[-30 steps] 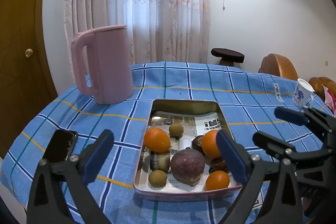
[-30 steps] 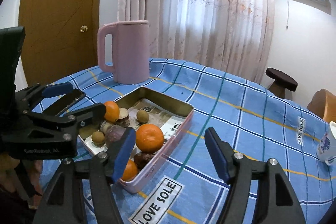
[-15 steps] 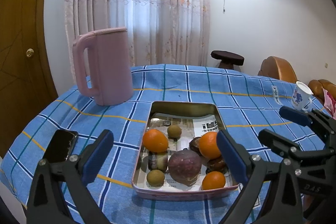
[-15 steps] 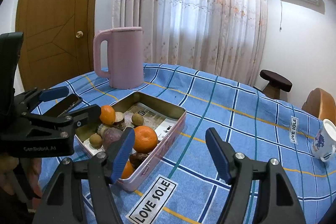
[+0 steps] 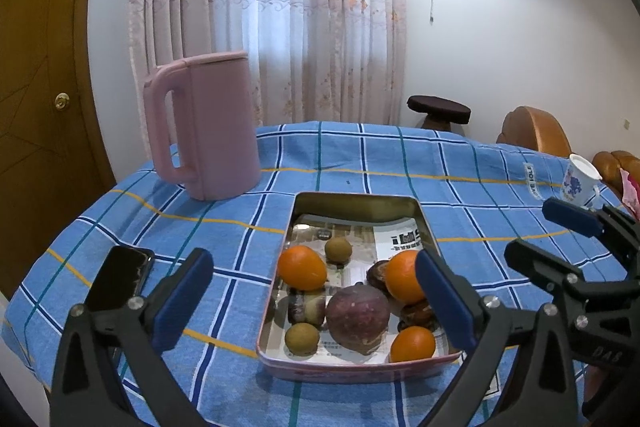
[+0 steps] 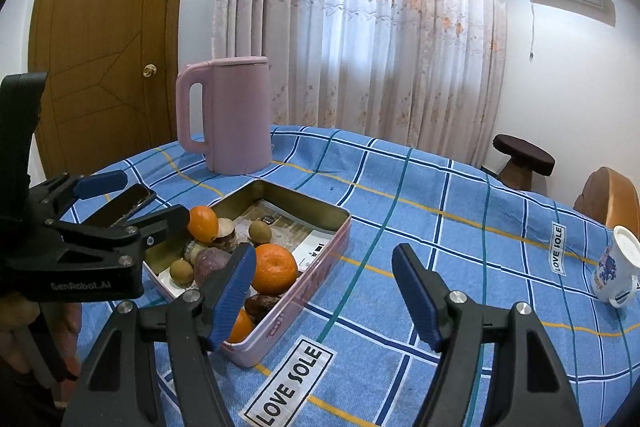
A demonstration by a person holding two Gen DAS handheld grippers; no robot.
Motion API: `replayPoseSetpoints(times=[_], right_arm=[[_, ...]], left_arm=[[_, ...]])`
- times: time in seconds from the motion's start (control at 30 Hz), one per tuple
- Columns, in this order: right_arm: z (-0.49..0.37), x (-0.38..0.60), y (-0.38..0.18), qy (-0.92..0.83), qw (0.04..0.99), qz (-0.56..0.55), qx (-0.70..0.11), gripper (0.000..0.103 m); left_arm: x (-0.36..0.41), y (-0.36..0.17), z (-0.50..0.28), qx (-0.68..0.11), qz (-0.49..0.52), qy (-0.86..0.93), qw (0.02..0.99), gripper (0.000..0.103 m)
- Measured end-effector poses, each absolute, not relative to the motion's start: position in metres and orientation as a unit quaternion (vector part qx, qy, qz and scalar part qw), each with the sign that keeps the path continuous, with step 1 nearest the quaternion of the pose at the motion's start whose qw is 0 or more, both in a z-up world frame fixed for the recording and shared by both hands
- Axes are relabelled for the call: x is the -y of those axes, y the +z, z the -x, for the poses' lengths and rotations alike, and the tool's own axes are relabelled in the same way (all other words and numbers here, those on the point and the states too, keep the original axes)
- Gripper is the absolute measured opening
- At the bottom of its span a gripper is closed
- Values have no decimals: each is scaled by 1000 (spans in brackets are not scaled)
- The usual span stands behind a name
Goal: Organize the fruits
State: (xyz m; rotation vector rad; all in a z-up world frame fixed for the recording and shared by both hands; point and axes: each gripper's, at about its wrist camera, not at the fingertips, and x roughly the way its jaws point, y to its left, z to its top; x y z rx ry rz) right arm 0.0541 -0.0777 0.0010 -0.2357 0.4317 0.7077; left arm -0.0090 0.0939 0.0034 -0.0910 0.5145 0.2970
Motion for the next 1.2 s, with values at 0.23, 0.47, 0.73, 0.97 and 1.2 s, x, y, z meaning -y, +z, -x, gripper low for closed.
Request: replayPoseSetpoints(times=[0.23, 0.47, 0.73, 0.97, 1.2], right_arm=[[-56, 79, -2, 341, 909, 111, -213, 72], [-56, 82, -3, 339, 910, 108, -212, 72], [-57, 85, -4, 335, 912, 106, -211, 72], [-58, 93, -2, 327, 916, 100, -208, 72], [-57, 96, -1, 326, 917, 99, -206, 72]], left_arm=[[-91, 3, 11, -255, 43, 145, 955, 103], [-91, 2, 10, -258, 39, 151, 954, 103], [-89, 3, 10, -258, 29, 152, 954, 103], [-85, 4, 9, -264, 33, 140, 954, 103], [-80, 5, 9, -263, 26, 140, 954, 103]])
